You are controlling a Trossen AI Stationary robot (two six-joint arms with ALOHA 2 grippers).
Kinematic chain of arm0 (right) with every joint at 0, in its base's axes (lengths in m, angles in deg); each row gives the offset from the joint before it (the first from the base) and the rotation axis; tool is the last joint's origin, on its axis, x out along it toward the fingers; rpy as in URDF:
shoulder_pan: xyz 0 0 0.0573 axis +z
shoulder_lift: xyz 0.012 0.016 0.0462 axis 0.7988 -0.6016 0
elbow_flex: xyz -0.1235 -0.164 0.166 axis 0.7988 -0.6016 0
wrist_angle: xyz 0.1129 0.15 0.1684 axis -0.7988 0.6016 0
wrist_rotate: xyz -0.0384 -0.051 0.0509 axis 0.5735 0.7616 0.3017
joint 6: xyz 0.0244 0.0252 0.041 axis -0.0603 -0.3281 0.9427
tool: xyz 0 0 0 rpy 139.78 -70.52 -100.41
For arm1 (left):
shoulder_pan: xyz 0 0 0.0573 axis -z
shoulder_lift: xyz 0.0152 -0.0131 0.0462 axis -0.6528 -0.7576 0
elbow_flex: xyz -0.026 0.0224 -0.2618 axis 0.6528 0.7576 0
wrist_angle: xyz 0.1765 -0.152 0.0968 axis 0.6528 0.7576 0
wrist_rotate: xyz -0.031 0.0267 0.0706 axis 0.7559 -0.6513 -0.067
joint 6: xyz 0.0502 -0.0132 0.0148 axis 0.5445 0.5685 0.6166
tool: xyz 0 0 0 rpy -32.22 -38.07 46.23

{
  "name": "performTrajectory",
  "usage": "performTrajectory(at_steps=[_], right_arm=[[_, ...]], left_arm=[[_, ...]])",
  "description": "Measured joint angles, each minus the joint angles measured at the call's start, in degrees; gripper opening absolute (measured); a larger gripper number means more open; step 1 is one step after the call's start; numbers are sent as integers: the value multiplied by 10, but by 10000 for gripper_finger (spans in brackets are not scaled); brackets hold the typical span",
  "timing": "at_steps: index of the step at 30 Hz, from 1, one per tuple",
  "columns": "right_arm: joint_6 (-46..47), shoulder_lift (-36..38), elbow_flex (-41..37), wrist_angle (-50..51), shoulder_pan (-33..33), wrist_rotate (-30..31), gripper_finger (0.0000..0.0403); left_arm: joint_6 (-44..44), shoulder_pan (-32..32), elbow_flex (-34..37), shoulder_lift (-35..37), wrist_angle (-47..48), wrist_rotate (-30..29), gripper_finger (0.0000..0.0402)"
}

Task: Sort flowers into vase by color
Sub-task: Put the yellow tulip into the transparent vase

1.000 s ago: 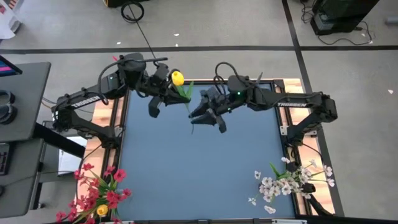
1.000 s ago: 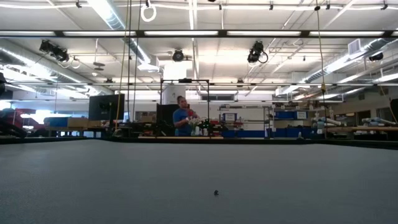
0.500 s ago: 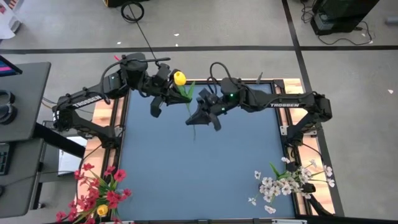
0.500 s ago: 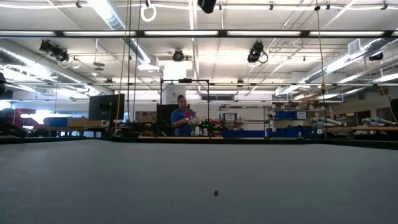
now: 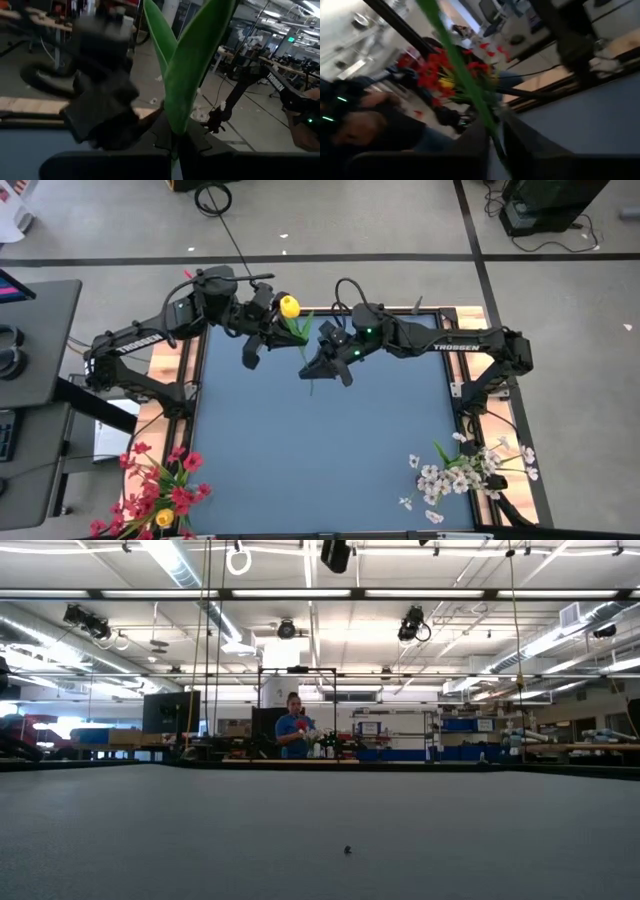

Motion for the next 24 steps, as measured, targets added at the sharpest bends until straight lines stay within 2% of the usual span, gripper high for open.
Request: performTrajectory(at_steps=[5, 8, 10, 12, 17, 18, 20, 24], right_arm=[[-67, -1, -1, 2, 12, 12, 156], [-66, -1, -1, 1, 11, 14, 185], [-53, -1, -1, 5, 8, 12, 180], [-38, -1, -1, 6, 3, -4, 151], [-54, 0, -1, 41, 0, -13, 22], [-62, 0, -1, 42, 0, -12, 17], [-65, 1, -1, 43, 1, 5, 33], [-84, 2, -1, 49, 2, 39, 100]], left_arm=[[-2, -3, -2, 8, -7, 0, 13], [-4, -3, -1, 9, -3, -1, 13], [-4, -3, -1, 10, -5, 0, 13], [-4, -3, -1, 11, -5, -1, 13], [-7, -3, -1, 10, 2, -2, 13], [-8, -3, -1, 10, 2, -5, 13], [-12, -3, -1, 10, 6, -25, 13], [-11, -3, -1, 12, 28, -67, 14]])
